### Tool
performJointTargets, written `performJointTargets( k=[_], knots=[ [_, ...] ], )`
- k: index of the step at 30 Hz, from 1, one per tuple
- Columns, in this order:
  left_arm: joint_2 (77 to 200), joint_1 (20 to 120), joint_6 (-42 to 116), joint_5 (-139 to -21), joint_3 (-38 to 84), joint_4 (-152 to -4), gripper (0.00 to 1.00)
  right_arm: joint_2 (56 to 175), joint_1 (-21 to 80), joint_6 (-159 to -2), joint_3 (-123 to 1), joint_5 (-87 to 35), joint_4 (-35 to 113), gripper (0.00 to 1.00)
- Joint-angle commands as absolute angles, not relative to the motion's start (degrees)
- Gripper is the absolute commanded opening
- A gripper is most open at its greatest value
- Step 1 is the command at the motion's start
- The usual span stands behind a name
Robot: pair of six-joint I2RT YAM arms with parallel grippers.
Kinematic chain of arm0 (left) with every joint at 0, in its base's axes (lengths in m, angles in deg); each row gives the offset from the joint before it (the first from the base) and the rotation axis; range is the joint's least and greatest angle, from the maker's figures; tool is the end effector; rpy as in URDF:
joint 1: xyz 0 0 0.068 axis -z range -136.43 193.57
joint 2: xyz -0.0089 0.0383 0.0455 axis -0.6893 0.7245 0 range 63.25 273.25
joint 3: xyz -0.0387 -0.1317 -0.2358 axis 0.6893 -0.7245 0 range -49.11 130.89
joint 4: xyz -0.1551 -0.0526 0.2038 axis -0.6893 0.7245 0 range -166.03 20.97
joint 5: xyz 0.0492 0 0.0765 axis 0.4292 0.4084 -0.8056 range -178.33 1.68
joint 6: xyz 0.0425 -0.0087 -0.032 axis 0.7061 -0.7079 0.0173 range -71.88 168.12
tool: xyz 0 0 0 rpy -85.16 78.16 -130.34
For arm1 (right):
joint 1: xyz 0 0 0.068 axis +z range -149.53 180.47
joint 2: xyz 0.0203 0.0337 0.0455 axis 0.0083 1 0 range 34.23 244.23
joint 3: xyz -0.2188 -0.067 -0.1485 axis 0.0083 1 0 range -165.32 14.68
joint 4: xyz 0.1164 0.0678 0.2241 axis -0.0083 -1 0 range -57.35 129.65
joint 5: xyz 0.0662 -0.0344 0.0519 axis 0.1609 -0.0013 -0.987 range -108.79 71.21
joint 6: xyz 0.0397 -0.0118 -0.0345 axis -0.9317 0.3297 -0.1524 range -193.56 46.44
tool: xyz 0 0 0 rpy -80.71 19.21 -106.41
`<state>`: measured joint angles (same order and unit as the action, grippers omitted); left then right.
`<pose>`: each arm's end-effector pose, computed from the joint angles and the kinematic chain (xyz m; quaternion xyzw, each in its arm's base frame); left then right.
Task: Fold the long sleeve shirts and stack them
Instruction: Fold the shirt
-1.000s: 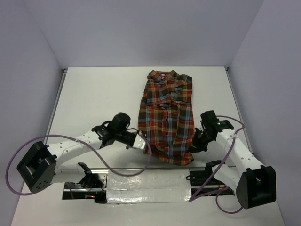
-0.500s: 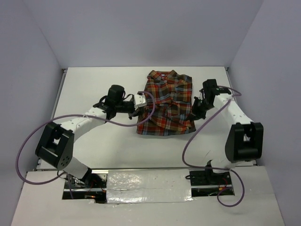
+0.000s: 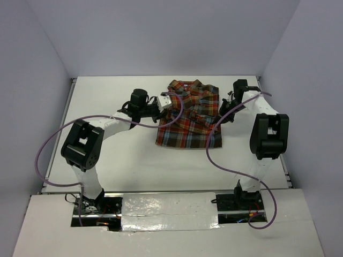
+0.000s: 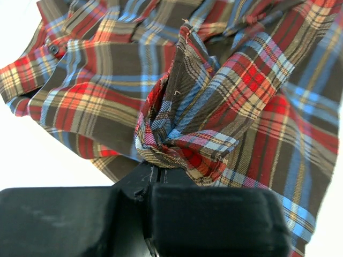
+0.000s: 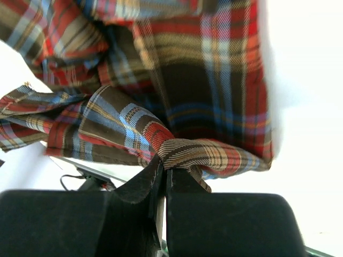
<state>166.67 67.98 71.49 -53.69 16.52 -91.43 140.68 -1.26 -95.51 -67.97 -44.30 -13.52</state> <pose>0.3624 -0.1866 0.2282 0.4727 0.6582 -0.2521 0.5289 0.3674 0.0042 0.2193 0.1744 0.9535 0.2354 0.0704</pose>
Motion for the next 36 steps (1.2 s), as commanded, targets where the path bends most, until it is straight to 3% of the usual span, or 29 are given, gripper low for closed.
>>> performJointTargets(
  k=[1, 5, 12, 15, 18, 23, 27, 30, 34, 36],
  knots=[
    [169.9, 67.0, 69.5, -55.5, 19.8, -97.4, 0.00, 144.3, -2.1, -94.4, -73.4, -46.1, -13.2, 0.00],
    [172.6, 66.4, 70.3, -54.7, 21.3, -100.0, 0.00, 147.5, -2.4, -94.1, -76.5, -45.3, -13.6, 0.01],
    [177.9, 66.0, 69.1, -56.3, 24.2, -100.0, 0.02, 153.3, -3.2, -94.5, -80.9, -45.5, -13.7, 0.28],
    [179.1, 65.5, 67.8, -58.2, 24.4, -100.5, 0.25, 155.3, -4.5, -94.9, -83.6, -45.4, -13.0, 0.38],
    [180.8, 65.5, 64.8, -63.9, 25.4, -100.7, 0.40, 157.9, -5.4, -96.0, -90.3, -43.1, -13.1, 0.43],
    [186.0, 65.5, 57.5, -76.3, 38.6, -90.5, 0.59, 156.2, -5.7, -95.8, -99.7, -37.2, -13.7, 0.44],
    [187.7, 65.3, 53.4, -78.4, 44.6, -83.7, 0.65, 146.4, -4.5, -93.0, -91.8, -35.1, -8.0, 0.44],
    [186.6, 65.2, 52.6, -75.3, 45.6, -79.8, 0.72, 137.7, -0.2, -89.9, -79.2, -32.1, -4.3, 0.43],
    [184.8, 65.0, 52.7, -73.0, 44.5, -76.4, 0.78, 125.0, 7.1, -88.8, -63.1, -34.7, 5.3, 0.29],
    [184.5, 65.0, 51.9, -73.9, 44.2, -76.3, 0.79, 121.7, 11.5, -90.1, -55.4, -35.5, 8.3, 0.15]
  ],
)
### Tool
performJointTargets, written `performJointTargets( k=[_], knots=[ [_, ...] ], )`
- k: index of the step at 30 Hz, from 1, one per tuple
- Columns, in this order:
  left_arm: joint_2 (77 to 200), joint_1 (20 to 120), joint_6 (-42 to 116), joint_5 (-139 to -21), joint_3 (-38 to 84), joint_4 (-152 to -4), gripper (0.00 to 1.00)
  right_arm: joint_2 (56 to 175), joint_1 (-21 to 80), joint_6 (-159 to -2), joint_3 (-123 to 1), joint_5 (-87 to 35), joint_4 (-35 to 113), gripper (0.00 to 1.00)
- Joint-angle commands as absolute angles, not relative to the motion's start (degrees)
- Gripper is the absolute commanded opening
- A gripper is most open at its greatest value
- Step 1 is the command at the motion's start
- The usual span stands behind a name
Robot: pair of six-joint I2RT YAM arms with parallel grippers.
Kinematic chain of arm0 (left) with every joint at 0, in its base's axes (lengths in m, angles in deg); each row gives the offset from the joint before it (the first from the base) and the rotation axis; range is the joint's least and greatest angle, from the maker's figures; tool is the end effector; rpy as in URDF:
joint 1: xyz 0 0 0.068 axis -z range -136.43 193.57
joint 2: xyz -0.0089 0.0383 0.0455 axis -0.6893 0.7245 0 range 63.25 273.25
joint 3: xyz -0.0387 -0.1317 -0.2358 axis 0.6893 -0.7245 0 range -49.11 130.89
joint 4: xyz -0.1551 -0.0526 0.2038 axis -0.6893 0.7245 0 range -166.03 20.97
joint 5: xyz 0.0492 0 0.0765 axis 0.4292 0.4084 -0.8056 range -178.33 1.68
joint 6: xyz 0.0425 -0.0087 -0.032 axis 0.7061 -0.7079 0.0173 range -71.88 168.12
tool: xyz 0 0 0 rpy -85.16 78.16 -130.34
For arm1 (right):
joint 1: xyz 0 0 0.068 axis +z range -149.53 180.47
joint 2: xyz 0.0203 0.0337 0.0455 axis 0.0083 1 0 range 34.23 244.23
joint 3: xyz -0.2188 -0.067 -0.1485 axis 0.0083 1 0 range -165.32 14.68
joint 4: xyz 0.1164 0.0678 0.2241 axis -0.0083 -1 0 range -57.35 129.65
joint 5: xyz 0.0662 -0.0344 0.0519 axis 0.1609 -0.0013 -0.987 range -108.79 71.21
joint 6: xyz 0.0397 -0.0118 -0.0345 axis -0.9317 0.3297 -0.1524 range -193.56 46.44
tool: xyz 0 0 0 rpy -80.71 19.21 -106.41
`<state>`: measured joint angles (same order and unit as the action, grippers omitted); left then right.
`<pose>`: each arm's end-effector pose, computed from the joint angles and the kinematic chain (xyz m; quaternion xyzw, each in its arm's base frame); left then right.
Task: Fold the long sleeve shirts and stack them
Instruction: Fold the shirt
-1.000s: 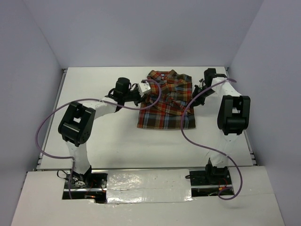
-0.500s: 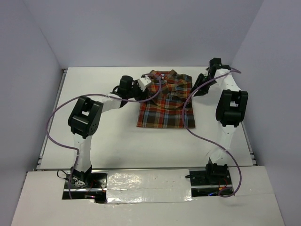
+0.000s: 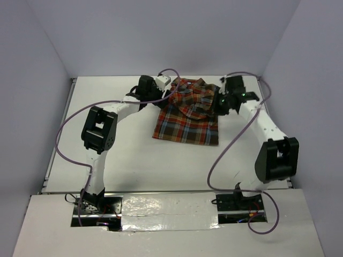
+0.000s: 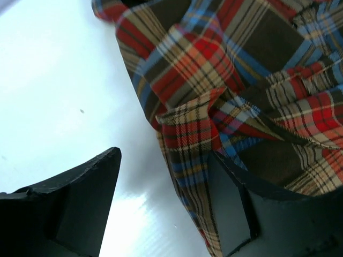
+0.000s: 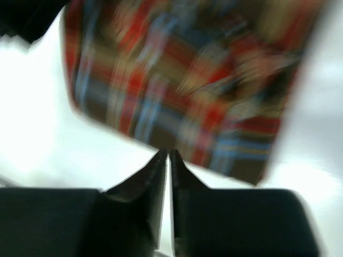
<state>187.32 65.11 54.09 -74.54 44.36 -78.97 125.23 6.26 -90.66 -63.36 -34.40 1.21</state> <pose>0.4671 -0.1934 0.2087 0.2623 0.8103 -0.1713 0.4952 0.3417 0.0442 0.2964 0.0475 0.9349 0.1906 0.2955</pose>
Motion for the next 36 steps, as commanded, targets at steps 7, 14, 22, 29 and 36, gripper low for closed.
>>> performJointTargets(
  k=[7, 14, 22, 29, 36],
  knots=[
    [183.3, 64.4, 52.7, -76.0, 46.6, -73.6, 0.78, 126.9, 17.3, -93.8, -51.0, -36.2, 18.5, 0.00],
    [182.3, 63.8, 54.6, -73.6, 44.6, -72.6, 0.81, 133.9, 19.4, -91.6, -53.3, -30.5, 20.1, 0.00],
    [183.2, 63.6, 54.9, -72.6, 45.4, -72.3, 0.80, 142.2, 19.7, -90.5, -62.0, -19.5, 18.8, 0.00],
    [183.2, 62.8, 55.3, -71.5, 46.5, -70.8, 0.80, 150.1, 18.5, -88.0, -73.5, -11.1, 15.2, 0.00],
    [182.8, 62.2, 58.9, -70.1, 47.0, -68.6, 0.80, 153.8, 16.7, -85.4, -86.7, -9.9, 12.3, 0.00]
  ],
)
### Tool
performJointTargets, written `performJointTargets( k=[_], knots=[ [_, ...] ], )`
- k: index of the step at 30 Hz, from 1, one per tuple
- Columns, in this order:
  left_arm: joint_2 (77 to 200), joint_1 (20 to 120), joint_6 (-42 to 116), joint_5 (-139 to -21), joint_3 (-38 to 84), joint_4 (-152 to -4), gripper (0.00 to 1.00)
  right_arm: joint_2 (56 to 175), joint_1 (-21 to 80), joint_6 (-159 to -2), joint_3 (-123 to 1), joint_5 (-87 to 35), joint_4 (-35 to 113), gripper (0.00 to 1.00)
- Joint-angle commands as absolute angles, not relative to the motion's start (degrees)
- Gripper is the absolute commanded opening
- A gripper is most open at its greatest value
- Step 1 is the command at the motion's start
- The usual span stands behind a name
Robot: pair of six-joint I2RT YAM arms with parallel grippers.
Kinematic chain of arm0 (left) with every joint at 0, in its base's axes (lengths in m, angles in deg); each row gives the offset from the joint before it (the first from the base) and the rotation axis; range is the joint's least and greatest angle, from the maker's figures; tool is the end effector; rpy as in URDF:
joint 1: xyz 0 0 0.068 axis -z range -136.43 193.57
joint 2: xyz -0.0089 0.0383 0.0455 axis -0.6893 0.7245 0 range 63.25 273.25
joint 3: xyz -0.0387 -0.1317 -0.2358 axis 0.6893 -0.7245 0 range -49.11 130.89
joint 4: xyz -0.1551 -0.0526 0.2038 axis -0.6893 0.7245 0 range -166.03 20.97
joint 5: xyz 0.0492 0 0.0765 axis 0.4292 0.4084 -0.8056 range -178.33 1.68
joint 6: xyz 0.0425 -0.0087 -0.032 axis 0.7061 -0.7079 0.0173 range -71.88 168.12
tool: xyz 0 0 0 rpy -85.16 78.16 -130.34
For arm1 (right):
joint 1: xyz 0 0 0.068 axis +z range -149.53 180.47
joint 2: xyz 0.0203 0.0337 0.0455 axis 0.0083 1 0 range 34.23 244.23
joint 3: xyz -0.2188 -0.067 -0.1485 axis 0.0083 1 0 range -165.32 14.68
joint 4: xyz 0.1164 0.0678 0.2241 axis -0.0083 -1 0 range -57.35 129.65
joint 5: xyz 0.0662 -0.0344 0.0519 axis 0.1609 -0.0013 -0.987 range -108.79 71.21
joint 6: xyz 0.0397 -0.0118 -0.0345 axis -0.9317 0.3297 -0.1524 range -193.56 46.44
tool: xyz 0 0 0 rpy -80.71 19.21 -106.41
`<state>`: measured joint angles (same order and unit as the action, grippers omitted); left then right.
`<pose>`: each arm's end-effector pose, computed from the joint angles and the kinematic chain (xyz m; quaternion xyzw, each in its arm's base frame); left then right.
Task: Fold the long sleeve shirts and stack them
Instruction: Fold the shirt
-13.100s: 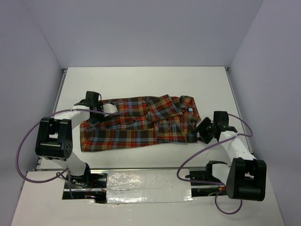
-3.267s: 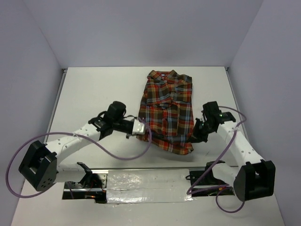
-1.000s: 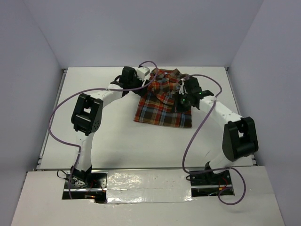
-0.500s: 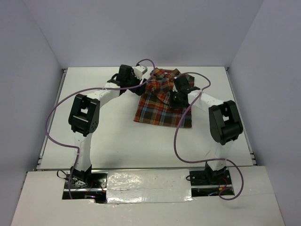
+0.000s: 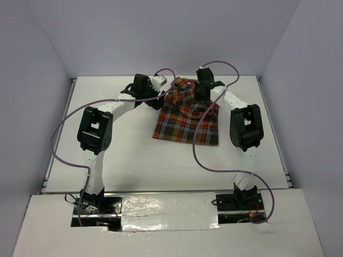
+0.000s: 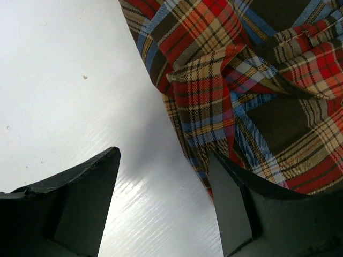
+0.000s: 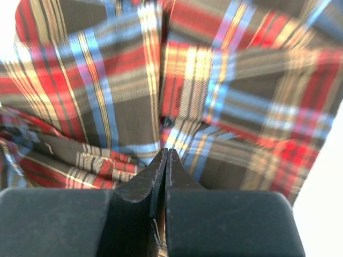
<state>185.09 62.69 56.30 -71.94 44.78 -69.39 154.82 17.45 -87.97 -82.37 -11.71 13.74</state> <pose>0.4624 -0.1709 0.2145 0.2712 0.8359 -0.1694 0.4461 0.4547 0.1342 0.2149 0.0004 0.9365 0.0378 0.3486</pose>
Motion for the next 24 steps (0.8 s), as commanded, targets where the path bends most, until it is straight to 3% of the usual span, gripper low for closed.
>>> performJointTargets(
  k=[1, 7, 12, 24],
  knots=[
    [182.8, 62.2, 59.1, -70.0, 47.1, -68.4, 0.80, 152.6, 16.8, -84.5, -86.0, -11.3, 13.3, 0.00],
    [183.3, 62.1, 58.4, -69.4, 47.5, -68.1, 0.79, 133.3, 20.1, -84.4, -60.9, -18.1, 23.0, 0.00],
    [183.3, 62.1, 58.7, -68.8, 47.9, -67.1, 0.79, 123.9, 20.8, -91.7, -49.6, -16.5, 22.5, 0.00],
    [182.6, 62.1, 59.7, -68.8, 47.5, -66.5, 0.78, 133.1, 20.4, -91.8, -49.8, -6.7, 19.1, 0.00]
  ],
)
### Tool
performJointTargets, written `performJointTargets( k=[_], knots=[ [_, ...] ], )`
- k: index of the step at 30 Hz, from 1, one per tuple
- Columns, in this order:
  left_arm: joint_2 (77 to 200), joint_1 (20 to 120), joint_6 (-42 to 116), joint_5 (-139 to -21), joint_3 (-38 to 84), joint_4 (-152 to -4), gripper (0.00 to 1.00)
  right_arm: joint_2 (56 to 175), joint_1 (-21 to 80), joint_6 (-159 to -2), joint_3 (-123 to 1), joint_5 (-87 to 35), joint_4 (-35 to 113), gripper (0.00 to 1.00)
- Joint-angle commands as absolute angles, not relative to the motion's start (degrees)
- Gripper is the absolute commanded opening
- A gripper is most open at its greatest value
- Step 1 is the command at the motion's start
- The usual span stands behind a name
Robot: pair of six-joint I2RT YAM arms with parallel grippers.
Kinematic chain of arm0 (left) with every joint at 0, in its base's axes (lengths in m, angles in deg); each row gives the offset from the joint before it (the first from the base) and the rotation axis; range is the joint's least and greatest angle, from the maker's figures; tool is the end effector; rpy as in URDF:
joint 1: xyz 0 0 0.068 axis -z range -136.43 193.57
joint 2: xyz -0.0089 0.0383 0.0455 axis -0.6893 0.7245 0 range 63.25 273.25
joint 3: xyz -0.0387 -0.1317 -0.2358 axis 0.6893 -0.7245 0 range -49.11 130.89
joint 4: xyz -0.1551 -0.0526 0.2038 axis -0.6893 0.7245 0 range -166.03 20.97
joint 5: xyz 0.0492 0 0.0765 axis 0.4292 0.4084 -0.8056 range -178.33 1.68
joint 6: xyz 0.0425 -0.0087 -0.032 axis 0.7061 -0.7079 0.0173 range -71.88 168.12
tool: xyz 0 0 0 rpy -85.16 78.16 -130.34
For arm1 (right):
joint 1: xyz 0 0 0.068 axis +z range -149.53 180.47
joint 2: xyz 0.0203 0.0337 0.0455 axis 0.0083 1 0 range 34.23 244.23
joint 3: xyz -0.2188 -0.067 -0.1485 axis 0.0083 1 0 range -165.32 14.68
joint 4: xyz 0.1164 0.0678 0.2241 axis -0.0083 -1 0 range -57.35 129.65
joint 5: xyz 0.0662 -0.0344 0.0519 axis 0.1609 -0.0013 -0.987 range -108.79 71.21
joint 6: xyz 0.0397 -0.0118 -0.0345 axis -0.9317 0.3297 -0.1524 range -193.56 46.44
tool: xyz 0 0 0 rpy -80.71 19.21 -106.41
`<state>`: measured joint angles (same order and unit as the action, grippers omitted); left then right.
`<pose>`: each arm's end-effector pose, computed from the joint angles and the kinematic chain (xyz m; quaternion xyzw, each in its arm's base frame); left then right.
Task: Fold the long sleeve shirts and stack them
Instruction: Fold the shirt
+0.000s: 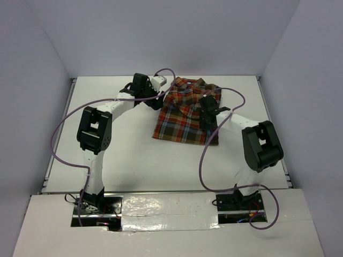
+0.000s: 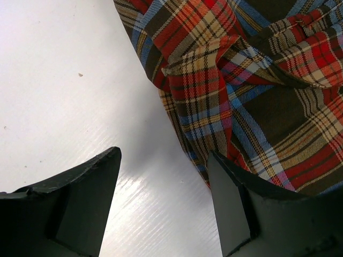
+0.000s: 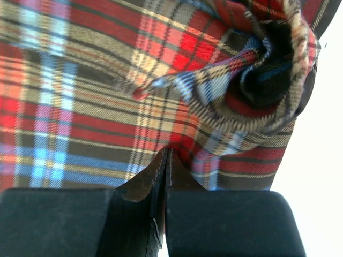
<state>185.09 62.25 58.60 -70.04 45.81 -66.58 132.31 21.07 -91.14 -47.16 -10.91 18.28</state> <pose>0.4622 -0.1680 0.2164 0.2912 0.8347 -0.1733 0.4341 0.3282 0.1181 0.1862 -0.0060 0.9582 0.0287 0.2845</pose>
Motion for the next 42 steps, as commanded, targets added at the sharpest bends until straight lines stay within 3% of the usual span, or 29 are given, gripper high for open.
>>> performJointTargets(
  k=[1, 17, 25, 31, 36, 39, 42],
  knots=[
    [182.7, 62.1, 59.9, -68.8, 47.5, -66.5, 0.78, 133.6, 20.2, -91.8, -50.5, -6.7, 19.3, 0.00],
    [182.8, 61.3, 60.6, -69.0, 47.3, -65.8, 0.78, 147.2, 14.0, -94.4, -67.7, -8.6, 18.9, 0.00],
    [182.5, 61.2, 62.5, -69.0, 47.7, -65.5, 0.79, 154.4, 7.0, -101.6, -79.0, -19.8, 23.8, 0.00],
    [181.6, 60.3, 67.2, -65.7, 48.8, -62.9, 0.83, 156.0, 4.4, -102.2, -82.4, -20.5, 20.9, 0.00],
    [179.4, 58.7, 84.6, -54.4, 52.9, -54.4, 0.82, 146.1, 1.5, -97.7, -78.7, -18.9, 18.6, 0.00],
    [176.1, 58.7, 106.2, -46.2, 53.0, -44.9, 0.80, 137.9, 1.5, -95.4, -72.6, -19.0, 17.1, 0.05],
    [174.8, 59.5, 121.9, -41.8, 50.9, -36.9, 0.79, 132.0, 1.5, -95.4, -63.6, -27.7, 22.3, 0.07]
  ],
)
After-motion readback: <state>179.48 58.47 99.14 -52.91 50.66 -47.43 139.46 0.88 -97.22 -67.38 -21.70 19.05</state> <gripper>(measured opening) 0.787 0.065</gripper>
